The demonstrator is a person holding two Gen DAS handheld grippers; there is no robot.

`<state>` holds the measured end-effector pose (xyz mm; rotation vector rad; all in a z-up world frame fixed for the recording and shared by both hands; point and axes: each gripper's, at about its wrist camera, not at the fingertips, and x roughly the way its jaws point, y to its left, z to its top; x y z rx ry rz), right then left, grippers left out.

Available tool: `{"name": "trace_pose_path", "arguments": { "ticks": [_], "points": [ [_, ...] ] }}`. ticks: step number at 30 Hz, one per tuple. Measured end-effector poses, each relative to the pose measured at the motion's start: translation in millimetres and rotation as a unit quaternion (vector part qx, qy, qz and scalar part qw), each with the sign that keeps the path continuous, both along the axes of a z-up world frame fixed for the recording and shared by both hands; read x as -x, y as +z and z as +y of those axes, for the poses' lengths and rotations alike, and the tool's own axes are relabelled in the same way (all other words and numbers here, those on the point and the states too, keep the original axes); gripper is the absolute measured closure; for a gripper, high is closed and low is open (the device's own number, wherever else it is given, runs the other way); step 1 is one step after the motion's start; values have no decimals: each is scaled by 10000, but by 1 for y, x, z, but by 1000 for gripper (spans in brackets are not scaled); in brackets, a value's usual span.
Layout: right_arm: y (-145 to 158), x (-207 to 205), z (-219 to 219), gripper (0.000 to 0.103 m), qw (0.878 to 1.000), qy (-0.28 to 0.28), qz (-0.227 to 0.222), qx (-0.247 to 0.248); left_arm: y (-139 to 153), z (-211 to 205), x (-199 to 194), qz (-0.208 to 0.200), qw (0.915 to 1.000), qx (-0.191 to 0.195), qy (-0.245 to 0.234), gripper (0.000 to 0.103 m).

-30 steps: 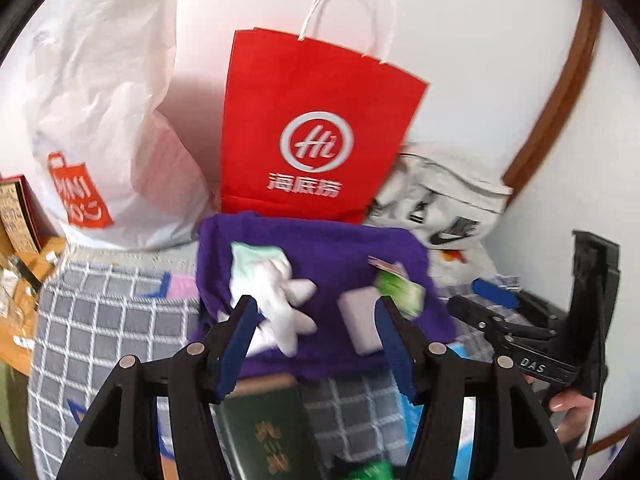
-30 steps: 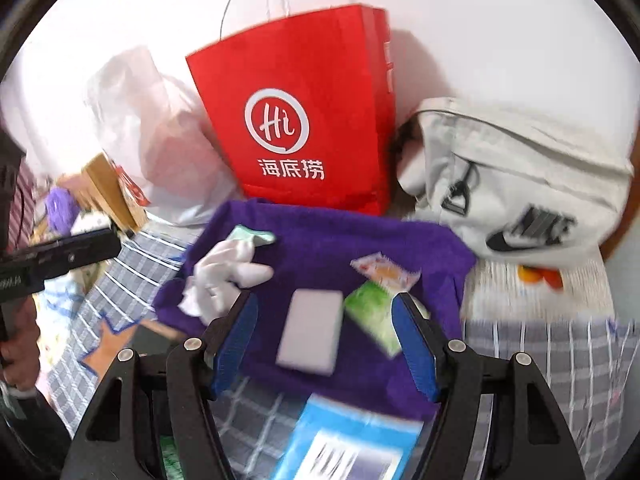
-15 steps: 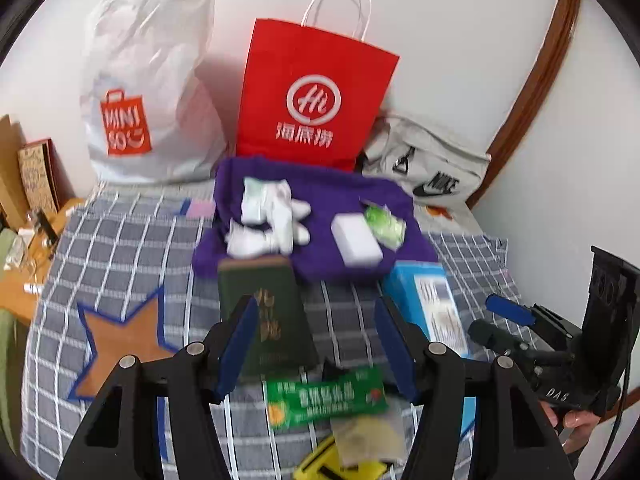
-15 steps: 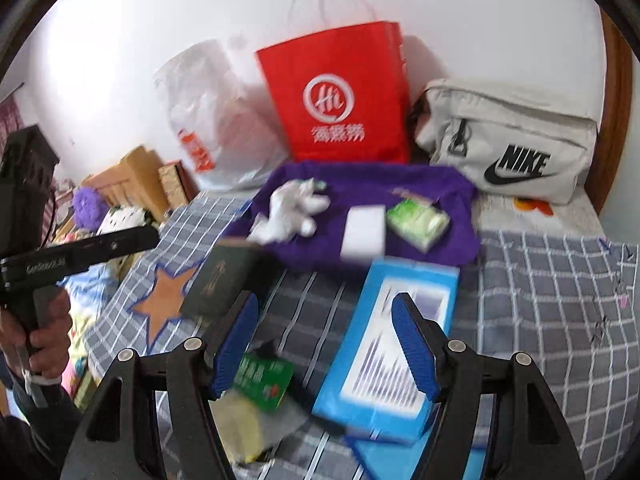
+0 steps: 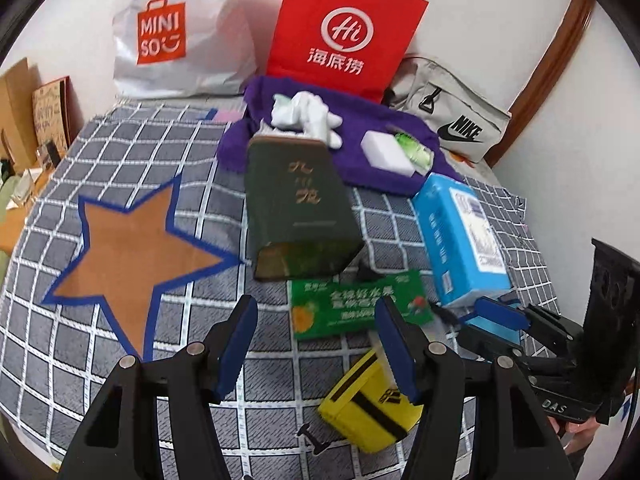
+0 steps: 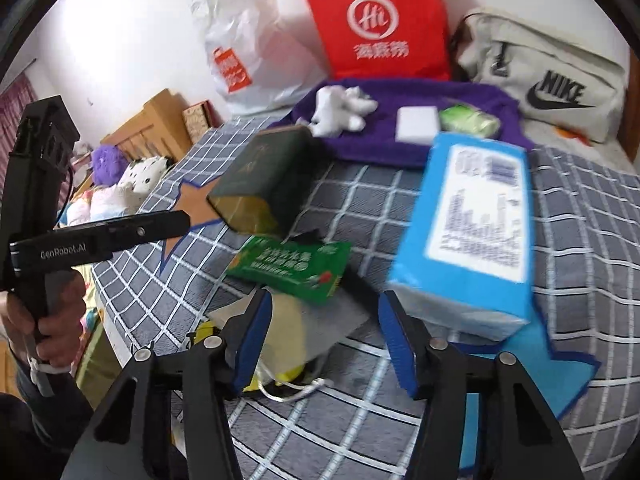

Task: Organize soft objects
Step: 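Grasp the green snack packet on the bed with the right tool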

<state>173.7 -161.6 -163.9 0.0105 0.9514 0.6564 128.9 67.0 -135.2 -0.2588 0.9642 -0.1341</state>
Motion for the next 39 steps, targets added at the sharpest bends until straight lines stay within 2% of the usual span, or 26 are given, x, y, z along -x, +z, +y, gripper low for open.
{"name": "trace_pose_path", "arguments": {
  "ticks": [3,10,12,13,14,18,20,25,29,34,37,39],
  "points": [
    [-10,-6,7,62,9998,-93,182,-33,-8,6,4,-3,10000,-12,10,44],
    [-31,-26,15,62,9970,-522,539,-206,-27,25,0,114,9996,240,65,44],
    [-33,-30,19,71,9962,-588,602,-242,-29,26,-1,112,9995,285,72,44],
    [-34,-31,21,84,9960,-559,641,-261,-30,27,-2,112,9995,297,63,44],
    [-35,-33,23,92,9961,-546,651,-253,-31,26,-2,119,9995,298,50,44],
    [-23,-28,20,94,9974,-538,368,-292,-30,28,-1,130,9995,271,86,44],
    [-12,-22,14,94,9972,-502,301,-466,-28,29,0,125,9995,252,136,44],
    [20,7,-17,94,9963,-576,-87,-630,-19,26,7,51,9996,199,205,44],
    [31,28,-46,94,9955,-712,-220,-587,-12,15,14,6,9998,103,147,44],
    [25,54,-84,94,9936,-1041,-227,-375,-13,-5,22,38,10000,-41,-74,44],
    [8,60,-102,93,9922,-1218,-50,-250,-18,-19,23,138,9995,-148,-229,44],
    [-8,62,-111,89,9918,-1259,182,-81,-19,-24,24,162,9993,-181,-296,44]
  ]
}}
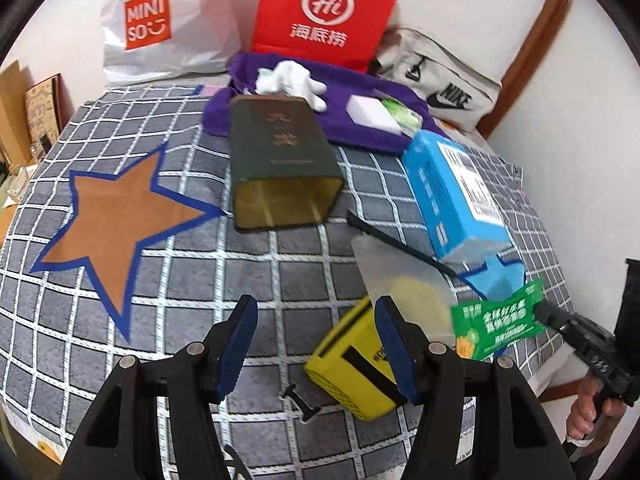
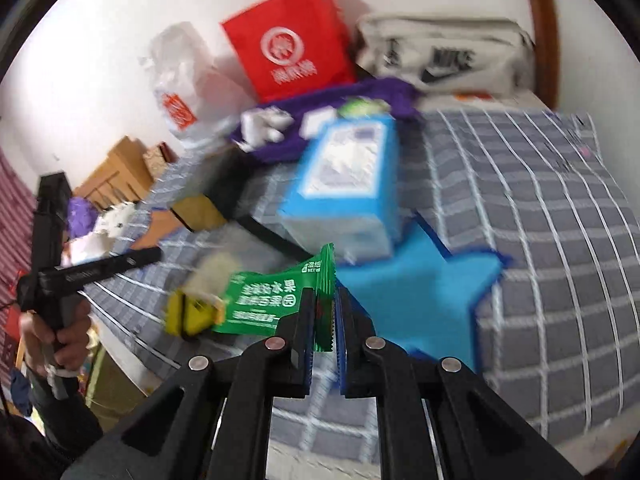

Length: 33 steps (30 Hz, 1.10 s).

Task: Organize soft objects
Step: 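Grasp the green snack packet on the bed with the right tool, then grasp the yellow adidas bag with the left tool while the right tool holds the green packet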

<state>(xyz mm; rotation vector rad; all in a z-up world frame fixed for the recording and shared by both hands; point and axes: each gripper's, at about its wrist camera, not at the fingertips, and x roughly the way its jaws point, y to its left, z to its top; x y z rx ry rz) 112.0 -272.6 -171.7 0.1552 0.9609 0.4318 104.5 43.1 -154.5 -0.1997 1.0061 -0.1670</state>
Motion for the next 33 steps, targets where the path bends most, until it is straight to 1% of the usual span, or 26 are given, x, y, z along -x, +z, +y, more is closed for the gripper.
{"name": "trace_pose_path", "arguments": {
  "ticks": [4,5,6,7,8,9,10,11,13,16,18,19,21,24,26,27,28,29,30,31,33],
  "points": [
    [-26,6,-9,88,9988,238,388,189,-1,-5,0,16,10000,-17,-75,44],
    [-30,8,-10,80,9983,321,452,194,-2,-5,0,26,10000,-11,-81,44],
    [-33,9,-9,75,9977,430,473,221,-3,-6,-1,34,10000,-9,-81,44],
    [-34,11,-9,64,9975,503,418,280,-4,-6,-2,49,10000,-10,-83,44],
    [-32,12,-6,54,9970,593,311,382,-5,-6,-3,72,9999,-15,-85,44],
    [-30,13,-2,48,9958,735,173,509,-7,-6,-3,93,9999,-16,-88,44],
    [-28,14,3,36,9942,890,63,593,-8,-6,-4,115,9999,-11,-92,44],
    [-26,16,8,30,9926,1040,-43,632,-10,-6,-4,137,9999,-2,-93,44],
    [-23,16,18,27,9878,1379,-228,684,-13,-4,-5,175,9998,22,-90,44],
    [-26,11,36,24,9769,1917,-344,877,-14,-2,-5,189,9998,43,-87,44],
    [-30,8,46,24,9676,2227,-389,1126,-15,0,-5,199,9997,79,-78,44],
    [-33,6,51,24,9611,2433,-413,1244,-15,1,-5,203,9997,91,-85,44],
    [-39,2,58,24,9530,2671,-384,1378,-16,3,-5,205,9997,117,-98,44],
    [-46,-3,65,24,9422,2940,-350,1569,-17,4,-6,216,9996,148,-107,44],
    [-46,1,67,24,9331,3125,-531,1700,-18,4,-6,232,9995,148,-131,44],
    [-46,1,67,25,9316,3157,-558,1713,-19,4,-7,240,9995,148,-149,44],
    [-46,-1,64,31,9348,3081,-544,1682,-20,3,-7,243,9994,149,-173,44],
    [-46,-5,60,44,9398,2944,-524,1654,-20,3,-7,245,9994,148,-188,44],
    [-46,-9,56,52,9455,2779,-495,1623,-21,3,-7,247,9994,150,-192,44],
    [-44,-16,48,61,9561,2460,-387,1543,-22,3,-7,251,9994,162,-196,44],
    [-43,-22,34,62,9714,1943,-190,1352,-22,3,-8,257,9993,179,-219,44]
  ]
}}
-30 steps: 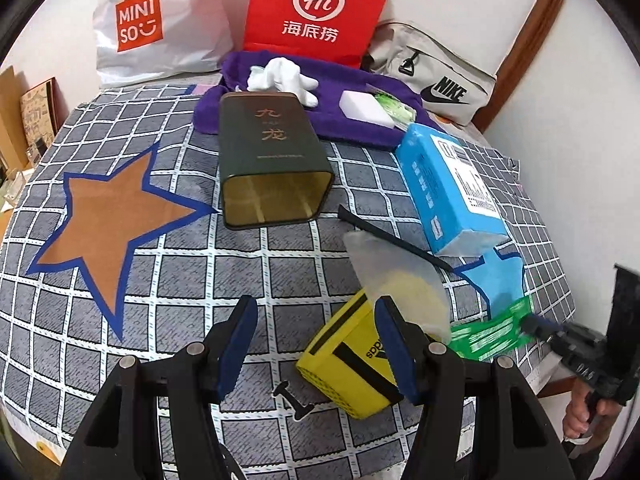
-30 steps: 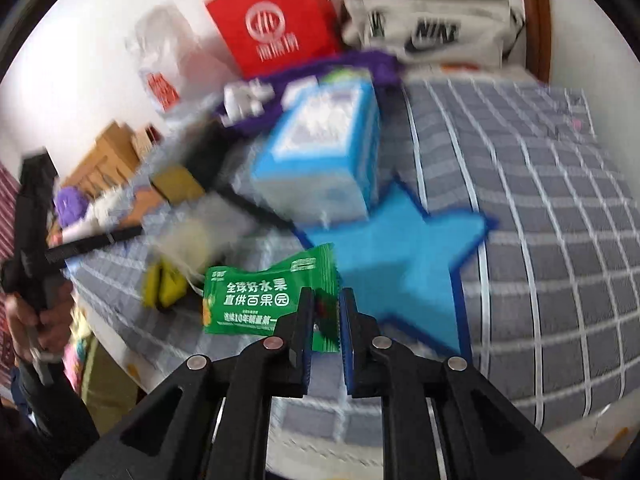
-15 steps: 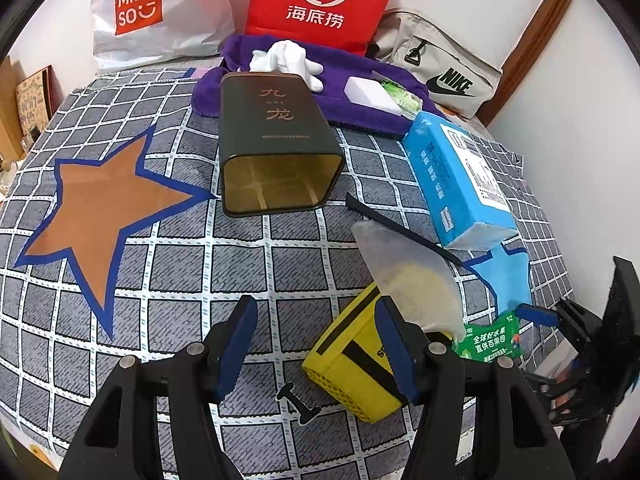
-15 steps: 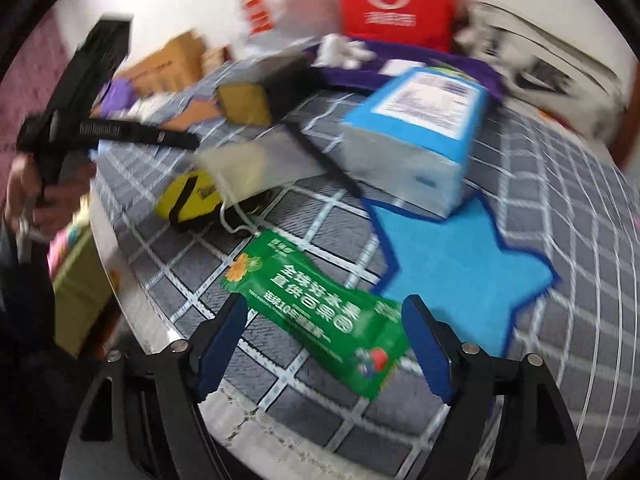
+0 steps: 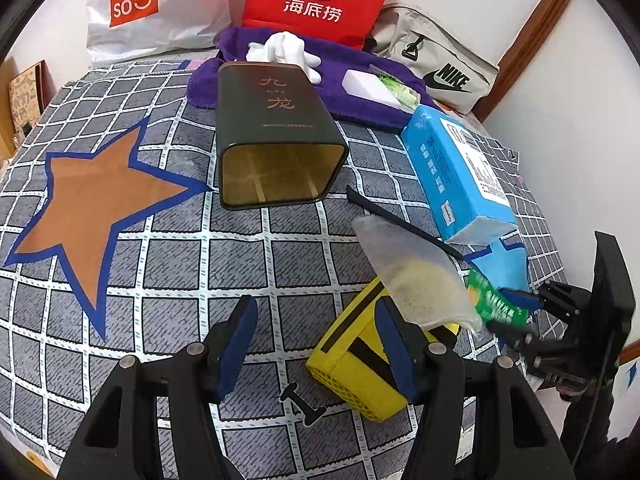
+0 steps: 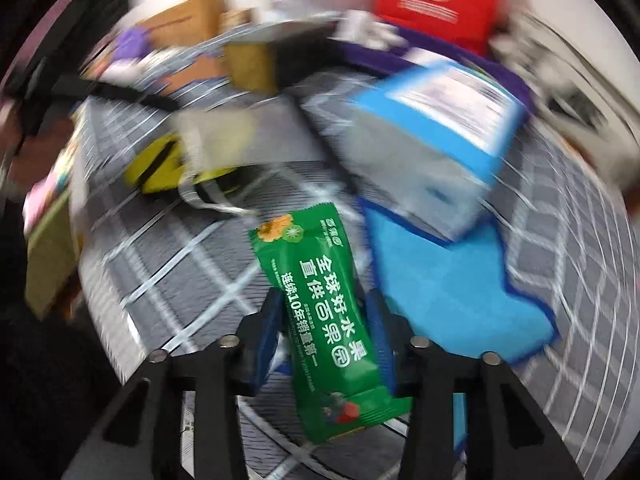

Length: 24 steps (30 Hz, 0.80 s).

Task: Organize soft objects
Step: 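Grasp the yellow adidas bag with the left tool while the right tool holds the green packet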

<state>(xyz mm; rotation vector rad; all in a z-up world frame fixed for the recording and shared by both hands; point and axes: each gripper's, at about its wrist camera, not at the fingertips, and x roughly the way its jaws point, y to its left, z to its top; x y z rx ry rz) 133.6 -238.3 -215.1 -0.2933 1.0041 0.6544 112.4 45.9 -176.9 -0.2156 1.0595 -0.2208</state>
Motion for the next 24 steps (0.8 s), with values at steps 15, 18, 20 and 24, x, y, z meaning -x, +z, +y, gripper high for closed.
{"name": "trace_pose_path", "arguments": {
  "ticks": [15,18,20,24],
  "points": [
    [-4,14,-2,67,9975,-622,-280,-163,-10,-36,13,-251,9933,-40,-1124,20],
    [-4,15,-4,69,9970,-692,-276,-213,-19,-50,12,-170,9908,-284,-1311,20],
    [-4,15,-6,69,9964,-770,-229,-278,-22,-59,14,-246,9880,-421,-1466,14],
    [-3,14,-12,71,9931,-1055,-86,-501,-27,-78,18,-408,9803,-939,-1688,11]
  ]
}}
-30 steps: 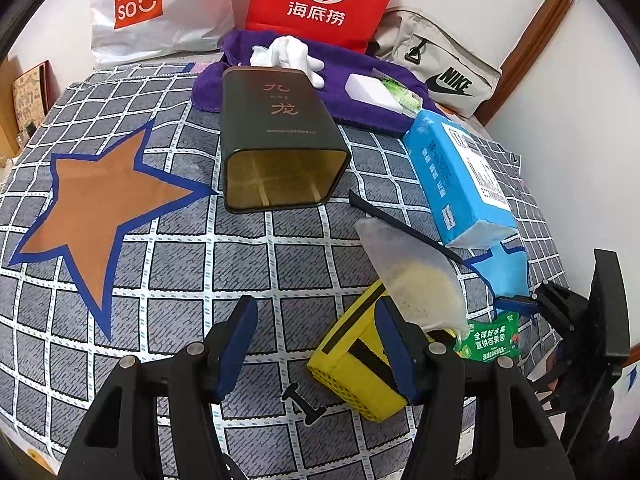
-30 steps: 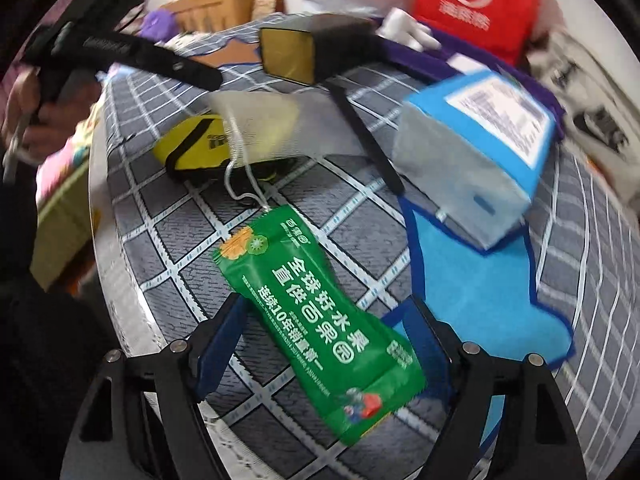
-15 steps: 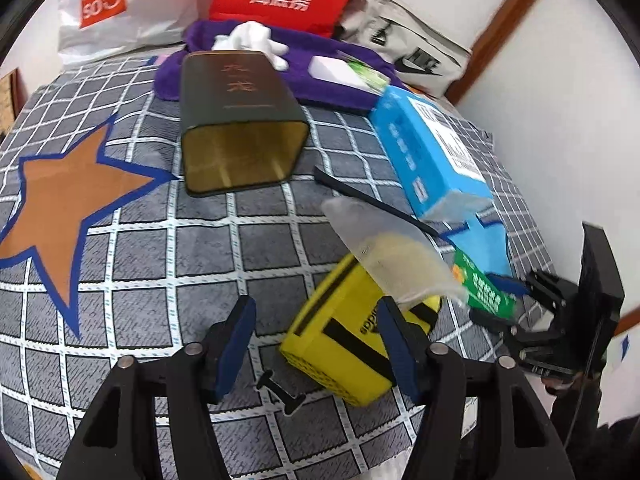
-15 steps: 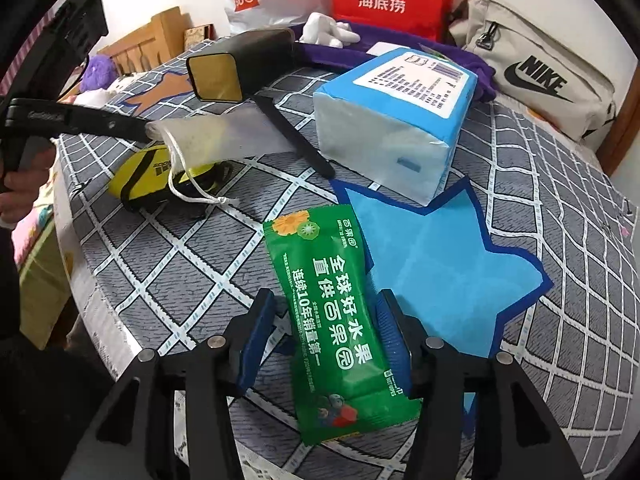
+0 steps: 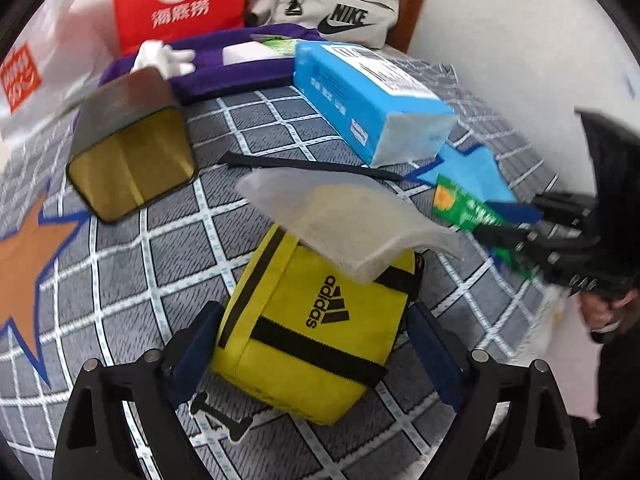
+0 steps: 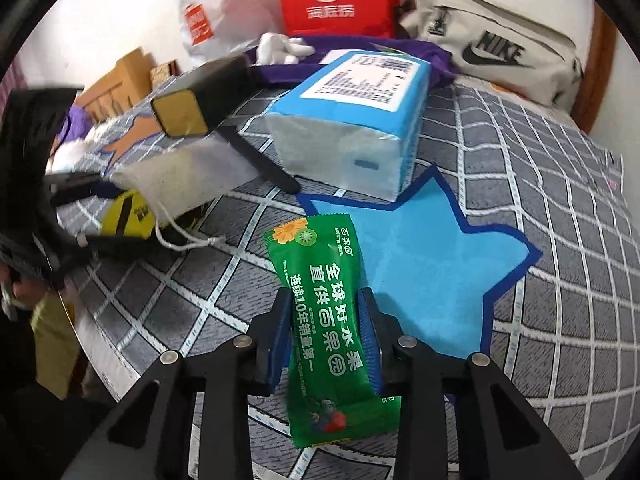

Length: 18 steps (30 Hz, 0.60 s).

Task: Organize soft objects
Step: 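Grasp the yellow adidas bag with the left tool while the right tool holds the green packet, then carry adidas bag and green packet onto the purple towel and release both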

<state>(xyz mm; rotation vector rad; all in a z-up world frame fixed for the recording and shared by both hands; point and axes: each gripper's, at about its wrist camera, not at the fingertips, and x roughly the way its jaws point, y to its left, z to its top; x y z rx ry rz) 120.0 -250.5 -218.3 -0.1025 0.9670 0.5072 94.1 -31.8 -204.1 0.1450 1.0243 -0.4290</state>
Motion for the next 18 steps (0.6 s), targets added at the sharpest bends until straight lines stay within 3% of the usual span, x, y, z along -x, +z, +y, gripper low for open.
{"name": "trace_pose_path", "arguments": {
  "ticks": [5,8,12,18],
  "points": [
    [5,-3,-3,78,9996,-237,29,-164,-3,-12,4,-231,9981,-575,21,18],
    [7,-2,-1,78,9996,-230,19,-192,2,0,3,-171,9985,-454,265,35],
    [12,0,2,78,9995,-209,-6,-231,8,22,2,-66,9974,-342,623,41],
    [22,0,1,78,9991,-284,-29,-302,16,57,3,49,9915,-324,1255,42]
  ]
}}
